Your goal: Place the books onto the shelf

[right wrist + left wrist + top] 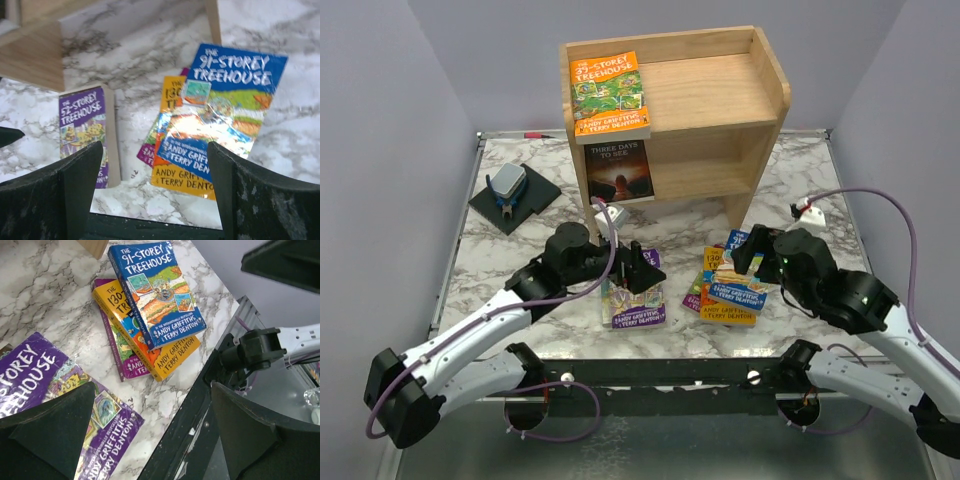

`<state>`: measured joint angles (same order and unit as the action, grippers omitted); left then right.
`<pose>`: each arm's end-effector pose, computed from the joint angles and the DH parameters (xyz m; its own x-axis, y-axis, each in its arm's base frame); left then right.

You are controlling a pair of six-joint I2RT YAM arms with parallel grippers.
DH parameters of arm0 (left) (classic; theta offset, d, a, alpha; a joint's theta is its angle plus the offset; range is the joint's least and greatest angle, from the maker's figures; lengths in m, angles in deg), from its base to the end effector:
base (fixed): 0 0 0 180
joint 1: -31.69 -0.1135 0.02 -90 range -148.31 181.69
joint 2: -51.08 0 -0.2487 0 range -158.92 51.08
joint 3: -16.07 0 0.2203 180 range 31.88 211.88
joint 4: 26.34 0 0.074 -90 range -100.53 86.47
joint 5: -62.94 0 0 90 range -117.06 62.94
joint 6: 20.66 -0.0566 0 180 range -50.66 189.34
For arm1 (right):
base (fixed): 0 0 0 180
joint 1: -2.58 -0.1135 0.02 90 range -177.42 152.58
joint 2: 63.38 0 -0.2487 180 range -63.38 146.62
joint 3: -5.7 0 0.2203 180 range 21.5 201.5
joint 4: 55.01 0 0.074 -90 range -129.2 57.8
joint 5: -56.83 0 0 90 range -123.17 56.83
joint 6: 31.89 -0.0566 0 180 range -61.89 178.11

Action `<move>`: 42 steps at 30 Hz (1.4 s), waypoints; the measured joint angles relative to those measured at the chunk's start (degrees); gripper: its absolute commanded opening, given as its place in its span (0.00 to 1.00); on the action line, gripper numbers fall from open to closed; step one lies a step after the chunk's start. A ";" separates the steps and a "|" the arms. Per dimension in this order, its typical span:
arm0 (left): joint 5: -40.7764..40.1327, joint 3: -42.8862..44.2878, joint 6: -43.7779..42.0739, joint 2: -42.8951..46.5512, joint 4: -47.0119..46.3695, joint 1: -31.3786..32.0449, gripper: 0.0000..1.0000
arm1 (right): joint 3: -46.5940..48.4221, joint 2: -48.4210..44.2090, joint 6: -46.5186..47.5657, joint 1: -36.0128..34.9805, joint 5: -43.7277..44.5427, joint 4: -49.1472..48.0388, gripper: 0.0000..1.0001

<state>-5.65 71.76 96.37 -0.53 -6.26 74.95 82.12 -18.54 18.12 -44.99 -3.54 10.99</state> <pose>0.1366 -0.1570 0.2892 -0.5849 -0.0306 -0.8105 0.7047 0.4756 -0.5265 0.1104 0.0793 0.3346 -0.5277 0.2507 -0.8116 -0.0356 0.9481 0.3160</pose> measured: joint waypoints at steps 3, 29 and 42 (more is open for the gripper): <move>-0.07 0.00 2.51 -5.18 -3.78 0.52 0.99 | -5.51 -3.34 -7.48 0.00 1.75 2.38 0.90; -11.45 11.67 12.70 -39.85 -15.06 14.21 0.92 | -26.75 -1.81 -45.97 0.07 9.35 9.66 0.90; -13.35 17.14 15.34 -48.30 -17.09 16.04 0.55 | -34.25 -6.47 -49.20 0.81 9.29 2.67 0.82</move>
<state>-19.01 88.89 111.71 -48.84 -23.35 90.99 47.87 -25.01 -31.08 -44.19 5.75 13.66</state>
